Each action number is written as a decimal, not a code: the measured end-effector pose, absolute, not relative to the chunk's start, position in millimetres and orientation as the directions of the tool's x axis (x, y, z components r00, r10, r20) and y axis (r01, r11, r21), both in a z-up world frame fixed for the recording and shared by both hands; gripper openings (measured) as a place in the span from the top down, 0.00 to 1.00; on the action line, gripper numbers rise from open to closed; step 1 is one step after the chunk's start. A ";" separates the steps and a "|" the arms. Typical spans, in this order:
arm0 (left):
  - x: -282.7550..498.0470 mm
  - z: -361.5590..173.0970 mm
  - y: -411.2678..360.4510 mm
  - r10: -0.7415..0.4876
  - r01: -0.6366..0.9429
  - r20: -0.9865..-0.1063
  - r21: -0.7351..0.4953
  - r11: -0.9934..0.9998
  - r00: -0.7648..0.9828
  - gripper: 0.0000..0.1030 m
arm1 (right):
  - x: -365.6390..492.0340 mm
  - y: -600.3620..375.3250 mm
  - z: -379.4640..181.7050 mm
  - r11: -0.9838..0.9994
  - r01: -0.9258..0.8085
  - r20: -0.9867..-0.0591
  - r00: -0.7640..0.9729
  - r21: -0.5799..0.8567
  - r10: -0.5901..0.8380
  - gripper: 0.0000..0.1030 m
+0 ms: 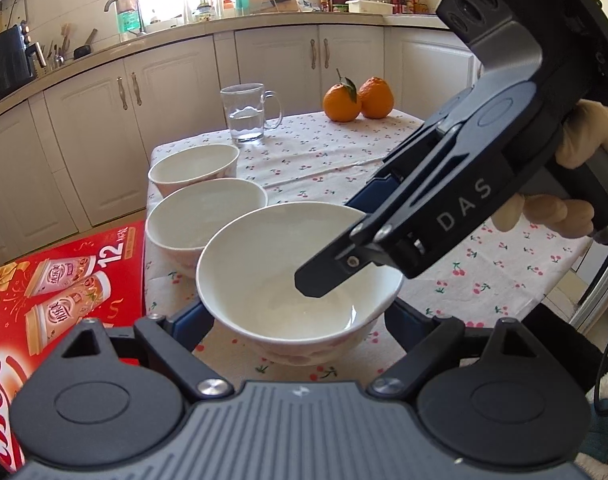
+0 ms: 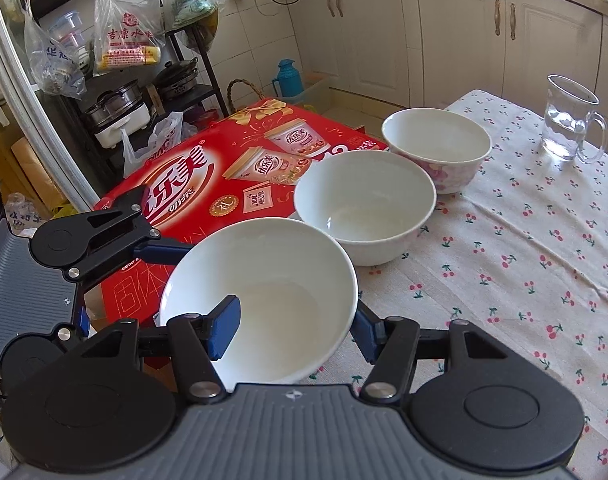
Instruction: Organize plates and bowls
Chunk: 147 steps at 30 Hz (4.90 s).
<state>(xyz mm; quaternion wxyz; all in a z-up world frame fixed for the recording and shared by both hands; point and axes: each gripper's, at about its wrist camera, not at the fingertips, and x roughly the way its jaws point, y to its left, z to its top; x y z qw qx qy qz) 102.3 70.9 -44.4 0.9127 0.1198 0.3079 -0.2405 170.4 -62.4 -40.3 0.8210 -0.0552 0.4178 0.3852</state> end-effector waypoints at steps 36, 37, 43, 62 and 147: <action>134.2 -60.9 -32.8 -0.523 0.682 -0.630 0.015 0.731 0.574 0.11 | 159.4 -184.0 -49.8 0.844 -0.504 -0.754 0.479 0.183 0.449 0.36; 134.8 -61.6 -33.1 -0.526 0.683 -0.630 0.011 0.730 0.572 0.11 | 159.9 -185.2 -50.0 0.846 -0.499 -0.754 0.480 0.185 0.448 0.36; 135.7 -64.5 -34.6 -0.529 0.687 -0.633 0.007 0.727 0.566 0.11 | 160.8 -186.5 -55.0 0.853 -0.491 -0.762 0.481 0.176 0.434 0.36; 128.7 -65.3 -26.6 -0.531 0.677 -0.631 -0.013 0.736 0.565 0.09 | 155.5 -183.9 -52.6 0.856 -0.491 -0.745 0.508 0.161 0.431 0.02; 169.7 -38.6 76.8 -0.319 0.413 -0.575 0.036 0.910 0.753 0.12 | 272.2 -50.7 -37.9 0.712 -0.652 -0.749 0.329 0.261 0.576 0.41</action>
